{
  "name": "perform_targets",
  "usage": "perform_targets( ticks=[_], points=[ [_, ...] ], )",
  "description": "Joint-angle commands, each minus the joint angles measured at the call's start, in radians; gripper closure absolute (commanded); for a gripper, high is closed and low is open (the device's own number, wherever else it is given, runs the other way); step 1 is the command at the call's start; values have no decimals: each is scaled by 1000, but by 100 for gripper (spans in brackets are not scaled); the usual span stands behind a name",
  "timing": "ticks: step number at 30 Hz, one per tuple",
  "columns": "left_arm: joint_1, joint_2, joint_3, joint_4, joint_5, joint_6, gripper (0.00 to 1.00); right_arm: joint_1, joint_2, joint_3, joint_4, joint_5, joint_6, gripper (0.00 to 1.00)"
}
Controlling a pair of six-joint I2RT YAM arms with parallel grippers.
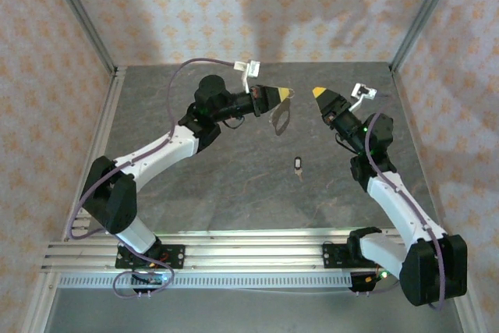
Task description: Put the keys on the keyring
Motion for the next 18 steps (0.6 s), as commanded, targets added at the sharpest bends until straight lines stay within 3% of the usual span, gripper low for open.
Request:
perform_targets(
  ticks=[1,9,18],
  points=[
    [8,-25,-10,68,-28,-6,100,33,12,3,123,-40,25,63],
    [6,-27,-38,129,-88,-60,100,95,47,29,176,-28,21,63],
    [-3,-18,-31,144,-81,-71,100,116,88,39,224,-25,34,64]
  ],
)
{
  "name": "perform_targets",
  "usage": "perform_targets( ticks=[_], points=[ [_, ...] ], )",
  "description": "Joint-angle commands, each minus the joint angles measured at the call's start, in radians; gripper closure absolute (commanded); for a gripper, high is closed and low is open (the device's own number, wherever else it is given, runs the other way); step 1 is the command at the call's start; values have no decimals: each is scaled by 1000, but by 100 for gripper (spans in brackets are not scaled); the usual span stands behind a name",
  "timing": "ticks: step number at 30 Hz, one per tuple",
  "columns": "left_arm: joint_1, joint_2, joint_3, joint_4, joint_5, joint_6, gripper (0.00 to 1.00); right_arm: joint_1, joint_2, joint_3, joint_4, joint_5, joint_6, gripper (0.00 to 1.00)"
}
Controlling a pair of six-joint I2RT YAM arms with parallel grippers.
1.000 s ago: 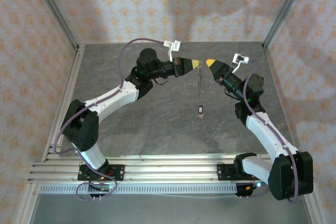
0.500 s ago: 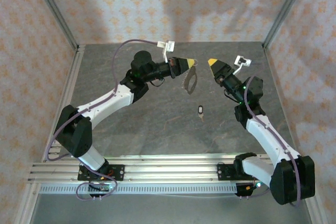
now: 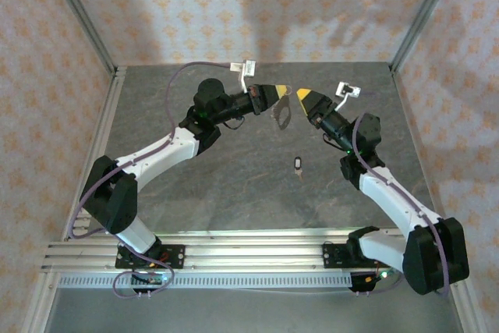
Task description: Put the keys on the keyring
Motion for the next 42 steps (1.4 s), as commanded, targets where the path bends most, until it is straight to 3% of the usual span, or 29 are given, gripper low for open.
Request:
perform_targets(
  ticks=[1,19,27,35,40,42],
  points=[
    [-3,-17,9,72,-3,-10,100,10,11,40,90,-17,10,64],
    [-18,4,32,68,2,-6,100,29,53,72,138,-40,23,70],
    [-19,8,38,68,2,-5,100,36,62,77,144,-52,25,80],
    [-19,9,41,66,-1,-5,100,36,62,70,144,-67,23,80],
    [-20,10,43,66,-1,-3,100,36,62,63,144,-71,20,98],
    [-21,10,44,66,-1,-3,100,36,62,60,144,-70,19,100]
  ],
)
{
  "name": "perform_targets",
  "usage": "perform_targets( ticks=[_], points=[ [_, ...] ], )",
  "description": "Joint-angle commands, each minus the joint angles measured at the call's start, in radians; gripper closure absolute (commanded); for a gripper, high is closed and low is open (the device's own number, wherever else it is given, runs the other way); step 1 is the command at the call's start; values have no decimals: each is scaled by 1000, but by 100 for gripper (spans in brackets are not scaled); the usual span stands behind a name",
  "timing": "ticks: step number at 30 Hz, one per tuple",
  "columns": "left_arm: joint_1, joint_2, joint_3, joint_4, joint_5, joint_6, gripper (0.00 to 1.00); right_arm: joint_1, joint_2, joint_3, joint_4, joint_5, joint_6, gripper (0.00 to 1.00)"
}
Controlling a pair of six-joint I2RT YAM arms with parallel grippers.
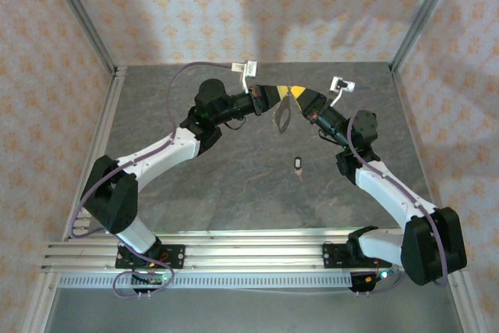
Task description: Put the keys on the keyring
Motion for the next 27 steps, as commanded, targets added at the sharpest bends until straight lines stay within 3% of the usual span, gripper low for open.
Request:
perform_targets(
  ticks=[1,27],
  points=[
    [-11,8,40,66,2,-3,100,7,1,17,59,-28,-9,100],
    [-35,24,100,-107,65,87,98,8,18,33,64,-17,-12,100]
  ],
)
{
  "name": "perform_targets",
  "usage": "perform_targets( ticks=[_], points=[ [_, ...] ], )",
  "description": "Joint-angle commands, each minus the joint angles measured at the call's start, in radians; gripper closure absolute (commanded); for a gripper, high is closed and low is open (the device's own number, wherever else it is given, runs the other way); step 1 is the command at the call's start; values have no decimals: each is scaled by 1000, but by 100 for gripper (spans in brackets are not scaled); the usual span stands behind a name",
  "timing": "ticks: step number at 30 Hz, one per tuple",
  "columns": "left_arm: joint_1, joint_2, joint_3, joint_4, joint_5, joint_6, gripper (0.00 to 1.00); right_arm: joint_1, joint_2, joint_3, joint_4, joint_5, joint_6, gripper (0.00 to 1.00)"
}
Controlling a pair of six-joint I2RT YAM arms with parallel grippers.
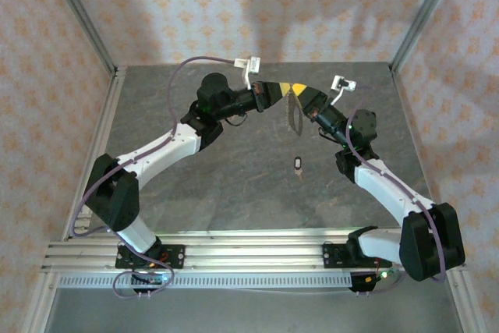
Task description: Put the keys on the keyring
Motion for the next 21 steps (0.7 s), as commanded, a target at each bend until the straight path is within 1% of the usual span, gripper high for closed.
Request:
perform_targets(
  ticks=[1,8,11,13,17,20,21],
  points=[
    [-35,1,31,-28,44,46,97,14,-10,33,28,-36,-13,100],
    [-35,3,28,-44,42,58,91,14,-14,32,23,-35,-15,100],
    [-35,6,29,-47,42,59,86,14,-13,30,23,-36,-15,100],
    [-35,8,30,-49,42,59,84,15,-11,32,21,-36,-16,100],
    [-35,9,29,-47,41,59,85,14,-11,31,18,-37,-19,100],
    [-35,6,29,-41,41,58,90,14,-14,28,14,-35,-22,100],
    [-35,6,27,-41,38,58,93,14,-14,27,10,-36,-24,100]
  ],
)
